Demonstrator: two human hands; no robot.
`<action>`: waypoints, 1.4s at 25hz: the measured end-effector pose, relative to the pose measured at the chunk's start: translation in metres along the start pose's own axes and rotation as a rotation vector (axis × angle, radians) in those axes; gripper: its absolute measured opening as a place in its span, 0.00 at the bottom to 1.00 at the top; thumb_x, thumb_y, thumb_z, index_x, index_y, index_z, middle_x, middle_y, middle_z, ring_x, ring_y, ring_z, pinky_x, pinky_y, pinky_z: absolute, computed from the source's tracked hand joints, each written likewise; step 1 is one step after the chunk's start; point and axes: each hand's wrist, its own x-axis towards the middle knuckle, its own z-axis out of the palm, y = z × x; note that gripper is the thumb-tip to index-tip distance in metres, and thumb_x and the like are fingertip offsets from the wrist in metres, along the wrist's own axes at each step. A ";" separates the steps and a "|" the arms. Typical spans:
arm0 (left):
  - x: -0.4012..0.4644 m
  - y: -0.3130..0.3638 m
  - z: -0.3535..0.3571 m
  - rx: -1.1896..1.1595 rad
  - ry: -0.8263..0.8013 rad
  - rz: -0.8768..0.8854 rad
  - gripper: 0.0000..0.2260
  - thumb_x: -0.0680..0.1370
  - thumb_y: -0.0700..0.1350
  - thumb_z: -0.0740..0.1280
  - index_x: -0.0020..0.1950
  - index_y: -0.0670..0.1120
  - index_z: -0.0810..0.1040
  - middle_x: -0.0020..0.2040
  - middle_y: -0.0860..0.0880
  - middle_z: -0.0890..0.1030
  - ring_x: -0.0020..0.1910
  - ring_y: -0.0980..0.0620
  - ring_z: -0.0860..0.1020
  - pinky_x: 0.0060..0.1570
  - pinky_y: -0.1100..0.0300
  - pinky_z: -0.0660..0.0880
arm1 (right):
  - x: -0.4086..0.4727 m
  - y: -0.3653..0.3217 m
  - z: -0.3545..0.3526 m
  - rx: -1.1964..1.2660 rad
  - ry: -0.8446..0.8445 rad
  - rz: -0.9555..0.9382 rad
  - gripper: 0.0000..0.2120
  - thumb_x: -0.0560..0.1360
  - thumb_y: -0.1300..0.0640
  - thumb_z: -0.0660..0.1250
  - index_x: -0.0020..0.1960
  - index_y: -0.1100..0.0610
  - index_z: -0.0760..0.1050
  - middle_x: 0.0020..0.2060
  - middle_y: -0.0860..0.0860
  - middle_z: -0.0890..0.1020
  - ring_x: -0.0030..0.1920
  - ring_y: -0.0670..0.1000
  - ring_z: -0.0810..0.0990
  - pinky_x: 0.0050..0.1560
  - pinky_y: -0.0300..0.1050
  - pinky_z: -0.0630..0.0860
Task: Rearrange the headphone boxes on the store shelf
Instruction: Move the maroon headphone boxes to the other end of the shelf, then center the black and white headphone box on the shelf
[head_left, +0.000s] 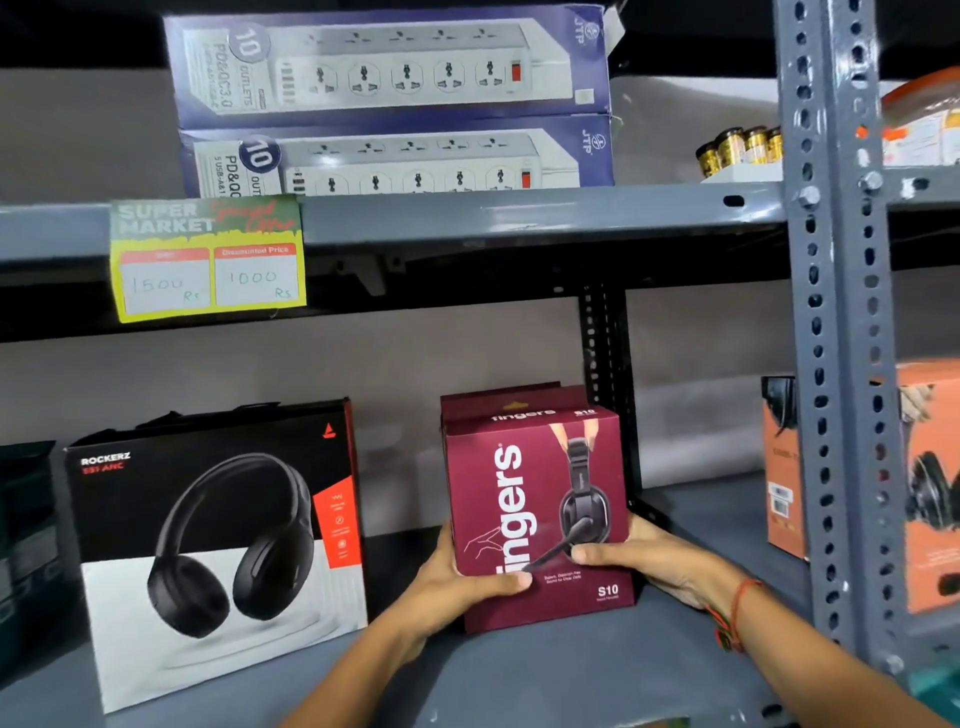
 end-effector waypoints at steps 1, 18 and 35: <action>-0.005 0.001 0.001 -0.001 -0.003 0.007 0.47 0.60 0.52 0.85 0.73 0.55 0.64 0.61 0.55 0.82 0.57 0.59 0.82 0.55 0.62 0.79 | -0.004 0.000 0.001 -0.003 0.005 0.002 0.36 0.63 0.56 0.82 0.68 0.48 0.74 0.60 0.46 0.85 0.62 0.48 0.83 0.65 0.48 0.77; -0.144 0.019 -0.118 0.521 0.847 0.678 0.49 0.71 0.61 0.74 0.82 0.45 0.52 0.83 0.49 0.50 0.82 0.55 0.44 0.79 0.48 0.50 | -0.051 -0.107 0.177 -0.354 0.784 -0.727 0.43 0.71 0.42 0.70 0.80 0.52 0.57 0.79 0.46 0.61 0.79 0.47 0.58 0.78 0.41 0.55; -0.119 -0.060 -0.284 -0.053 0.246 -0.076 0.73 0.54 0.59 0.85 0.81 0.51 0.35 0.83 0.49 0.54 0.81 0.50 0.53 0.78 0.49 0.56 | 0.082 -0.046 0.252 0.089 -0.016 0.088 0.47 0.61 0.40 0.82 0.74 0.51 0.68 0.67 0.47 0.81 0.69 0.48 0.76 0.76 0.51 0.63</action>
